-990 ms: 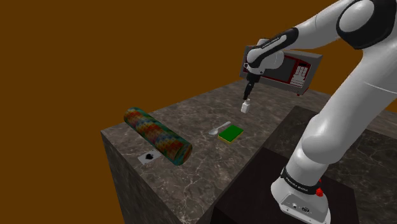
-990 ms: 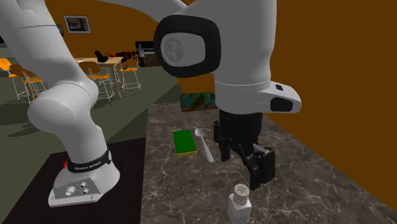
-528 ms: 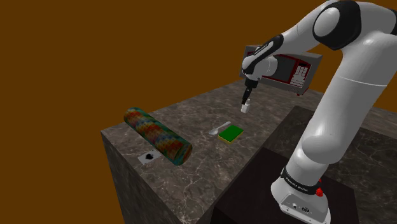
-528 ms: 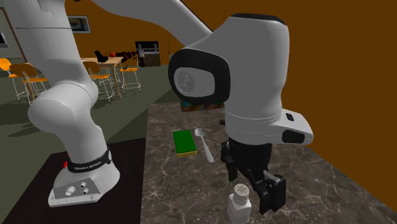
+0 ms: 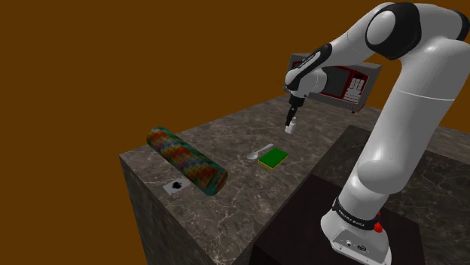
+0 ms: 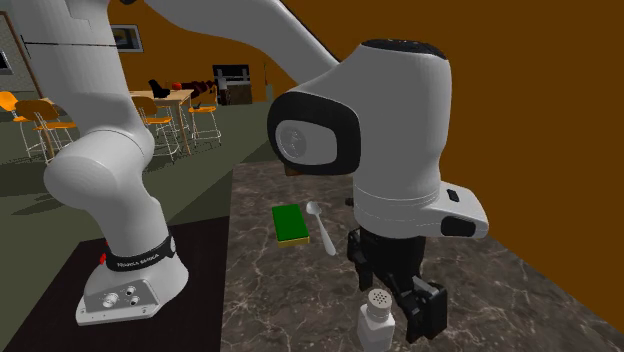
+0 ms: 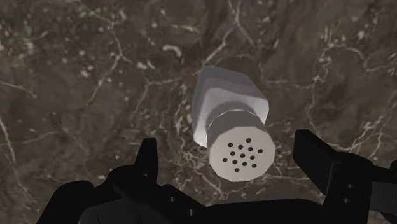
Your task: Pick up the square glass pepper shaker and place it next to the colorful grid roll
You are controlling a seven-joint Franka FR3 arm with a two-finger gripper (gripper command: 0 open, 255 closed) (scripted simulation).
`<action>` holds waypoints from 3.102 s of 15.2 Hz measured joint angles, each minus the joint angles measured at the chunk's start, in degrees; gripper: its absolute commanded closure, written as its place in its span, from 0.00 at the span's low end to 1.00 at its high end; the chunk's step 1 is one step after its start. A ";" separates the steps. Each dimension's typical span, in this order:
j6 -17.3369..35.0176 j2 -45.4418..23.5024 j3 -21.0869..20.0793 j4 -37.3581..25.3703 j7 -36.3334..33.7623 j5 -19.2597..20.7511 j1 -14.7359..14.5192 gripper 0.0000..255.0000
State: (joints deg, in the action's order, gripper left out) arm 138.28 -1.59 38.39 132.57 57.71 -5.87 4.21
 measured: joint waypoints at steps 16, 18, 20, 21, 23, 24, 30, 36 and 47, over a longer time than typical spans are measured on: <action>-2.31 1.92 0.11 -0.90 -1.33 1.92 -0.01 1.00; -3.56 2.83 0.06 -1.48 -2.05 2.80 -0.03 1.00; -5.18 3.99 -0.06 -2.21 -2.95 3.88 -0.05 1.00; -6.00 4.62 -0.12 -2.54 -3.36 4.45 -0.02 1.00; -7.51 5.89 -0.33 -3.06 -4.26 5.53 -0.01 1.00; -8.30 6.32 -0.38 -3.51 -4.49 5.87 0.03 1.00; -12.73 8.80 -0.93 -5.96 -6.01 7.73 0.16 1.00; -17.46 10.69 -1.52 -9.13 -7.04 8.93 0.24 1.00; -24.25 12.99 -4.34 -13.87 -11.20 10.11 -0.91 1.00</action>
State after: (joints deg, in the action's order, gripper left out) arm 114.04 11.40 34.05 118.70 46.51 4.24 3.30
